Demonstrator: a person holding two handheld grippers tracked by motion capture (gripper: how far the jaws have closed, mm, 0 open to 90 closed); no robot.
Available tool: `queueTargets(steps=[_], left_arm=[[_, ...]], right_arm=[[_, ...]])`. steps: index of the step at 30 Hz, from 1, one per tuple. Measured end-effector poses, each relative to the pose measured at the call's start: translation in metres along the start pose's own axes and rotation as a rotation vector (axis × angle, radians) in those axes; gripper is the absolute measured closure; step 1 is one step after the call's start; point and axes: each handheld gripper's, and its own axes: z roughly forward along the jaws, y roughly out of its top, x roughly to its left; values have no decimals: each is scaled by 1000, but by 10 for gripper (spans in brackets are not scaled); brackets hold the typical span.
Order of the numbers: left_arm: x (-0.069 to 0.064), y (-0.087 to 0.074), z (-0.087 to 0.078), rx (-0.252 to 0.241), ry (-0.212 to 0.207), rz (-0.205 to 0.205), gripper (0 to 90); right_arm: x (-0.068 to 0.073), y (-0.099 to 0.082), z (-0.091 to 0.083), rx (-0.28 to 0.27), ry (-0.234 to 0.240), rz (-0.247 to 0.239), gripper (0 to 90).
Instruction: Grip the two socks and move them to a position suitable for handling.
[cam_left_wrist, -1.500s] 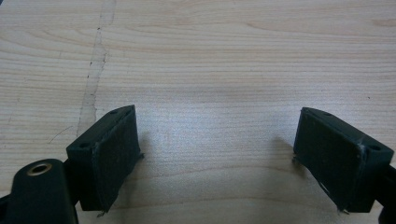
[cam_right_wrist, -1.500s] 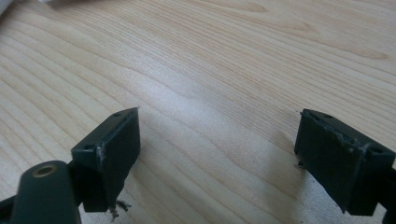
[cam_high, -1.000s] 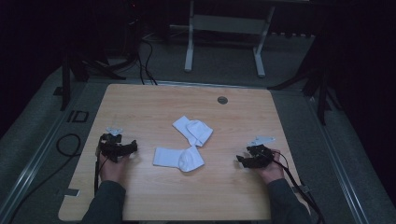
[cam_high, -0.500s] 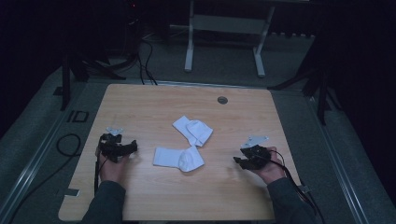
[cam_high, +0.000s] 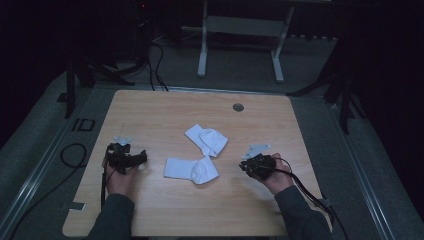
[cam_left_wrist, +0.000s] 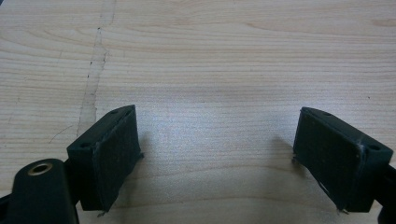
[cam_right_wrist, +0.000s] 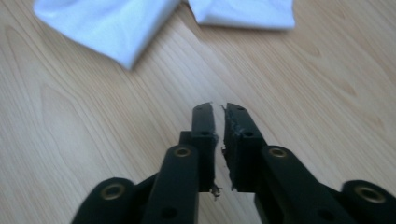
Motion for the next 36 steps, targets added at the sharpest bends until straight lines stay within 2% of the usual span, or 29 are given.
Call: queueTargets(steps=[5,10,16,19,22,28,33,36], left_arm=[[0,0,0,0,0,1,149],[0,0,0,1,0,2,150],[0,0,0,0,1,2,151],[-1,0,-1,0,-1,4,151],[-1,0,-1,0,-1,4,151],[-1,-1,-1,1,-3,4,151],[-2,-1,-1,2,-3,3,151],[-2,-1,-1,2,-2,3,151]], right_arm=[[8,16,7,-2,-11,-31,893],[17,32,16,-2,-7,-70,897],[26,45,25,-18,22,-100,897],[34,51,40,-5,45,-127,897],[35,51,51,4,74,-101,897],[44,45,69,56,105,-109,897],[46,43,69,65,125,-108,897],[52,41,65,79,152,-132,890]])
